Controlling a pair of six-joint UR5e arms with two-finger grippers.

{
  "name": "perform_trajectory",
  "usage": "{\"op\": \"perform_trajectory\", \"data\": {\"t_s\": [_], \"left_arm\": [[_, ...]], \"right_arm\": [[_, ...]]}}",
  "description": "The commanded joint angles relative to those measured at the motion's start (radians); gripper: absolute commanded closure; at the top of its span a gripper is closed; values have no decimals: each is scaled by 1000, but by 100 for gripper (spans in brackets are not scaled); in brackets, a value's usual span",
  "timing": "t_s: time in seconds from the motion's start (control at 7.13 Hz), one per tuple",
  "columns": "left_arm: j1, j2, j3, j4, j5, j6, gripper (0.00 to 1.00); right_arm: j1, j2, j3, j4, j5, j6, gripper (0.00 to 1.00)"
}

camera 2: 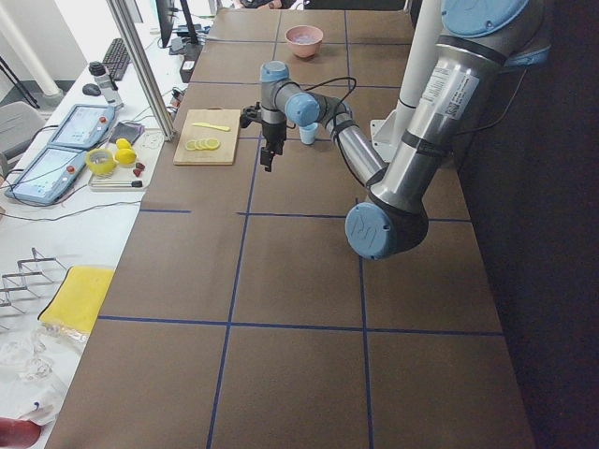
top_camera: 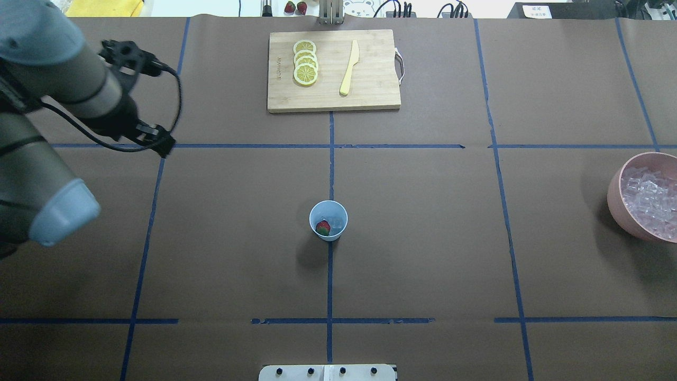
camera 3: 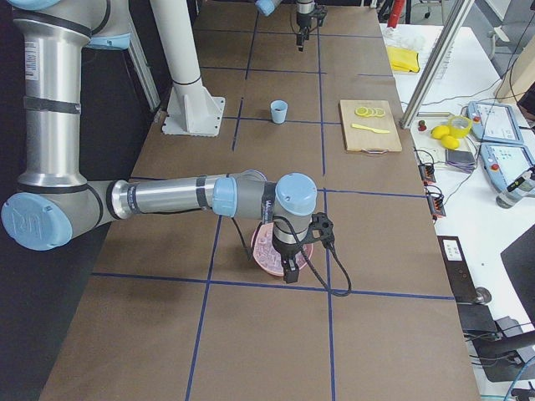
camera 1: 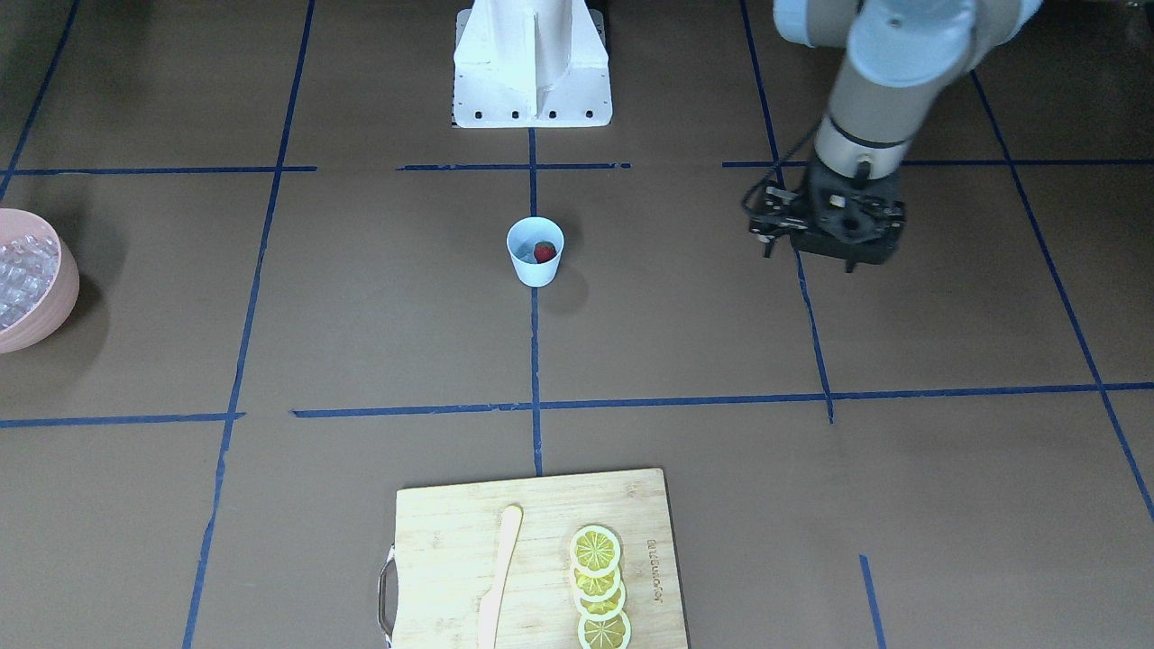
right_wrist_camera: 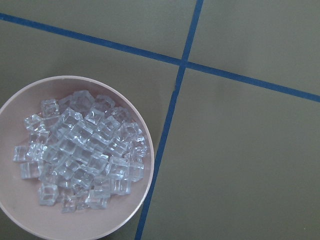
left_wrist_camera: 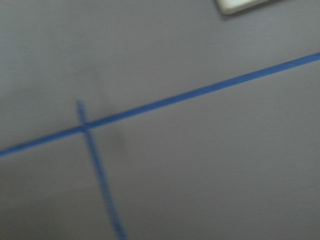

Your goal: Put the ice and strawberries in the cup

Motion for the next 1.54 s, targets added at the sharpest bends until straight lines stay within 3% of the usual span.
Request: {"op": "perform_trajectory", "data": {"t_s": [0.0,0.28,0.42,0.98,1.4], "left_arm": [[-251,148,22,0,-131,358,0],[-471,244,140,-4,-277,631,0],[-548,268,209,-7,-300,654,0],[-639,431,237,-125,-301,700,0],[-653,442,237,-123,-296,683,0]], "right_arm": [[0,1,-2,0,0,1,1],[0,1,-3,0,0,1,1],[0,1,-3,0,0,-1,1],[0,1,0,2,0,-1,1],[0,1,1,2,0,-1,1]]}}
